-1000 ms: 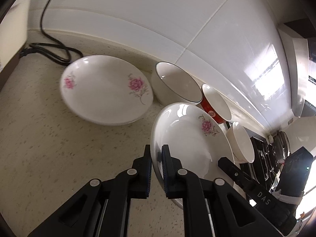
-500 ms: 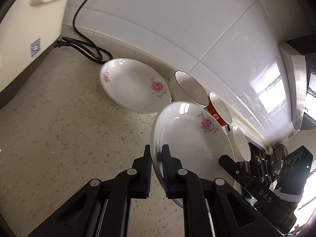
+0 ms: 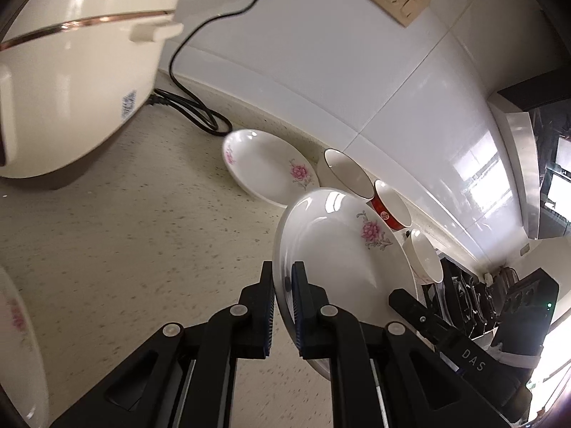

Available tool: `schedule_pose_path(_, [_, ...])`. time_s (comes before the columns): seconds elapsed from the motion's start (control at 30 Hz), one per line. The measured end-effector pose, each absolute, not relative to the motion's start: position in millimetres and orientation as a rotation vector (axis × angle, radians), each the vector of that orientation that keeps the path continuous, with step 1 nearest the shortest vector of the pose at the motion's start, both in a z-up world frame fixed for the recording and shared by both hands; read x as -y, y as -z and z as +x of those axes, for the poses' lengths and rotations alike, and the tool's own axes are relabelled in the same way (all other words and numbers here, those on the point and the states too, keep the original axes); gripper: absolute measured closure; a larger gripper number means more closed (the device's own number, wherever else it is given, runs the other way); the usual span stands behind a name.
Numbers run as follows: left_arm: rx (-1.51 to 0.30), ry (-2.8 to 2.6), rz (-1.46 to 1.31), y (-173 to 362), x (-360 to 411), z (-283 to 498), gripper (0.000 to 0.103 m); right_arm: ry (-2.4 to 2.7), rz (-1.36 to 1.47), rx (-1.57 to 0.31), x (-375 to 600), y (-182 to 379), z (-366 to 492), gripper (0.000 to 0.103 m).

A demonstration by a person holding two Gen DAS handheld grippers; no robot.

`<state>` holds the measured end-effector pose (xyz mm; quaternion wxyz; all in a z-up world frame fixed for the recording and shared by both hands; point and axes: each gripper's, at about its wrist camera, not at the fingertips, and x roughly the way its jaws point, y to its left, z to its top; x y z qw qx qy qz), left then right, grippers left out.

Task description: Organize plates and bowls

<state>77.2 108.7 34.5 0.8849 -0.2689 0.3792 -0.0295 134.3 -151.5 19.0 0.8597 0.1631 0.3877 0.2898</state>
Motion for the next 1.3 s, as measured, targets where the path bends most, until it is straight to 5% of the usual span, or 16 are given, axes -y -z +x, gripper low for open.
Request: schedule_pose_path(1.3, [-0.759,-0.175,-0.597,-36,-212,-50,0.094,-0.866,0.219,-0.870,38,-21,48,0.086])
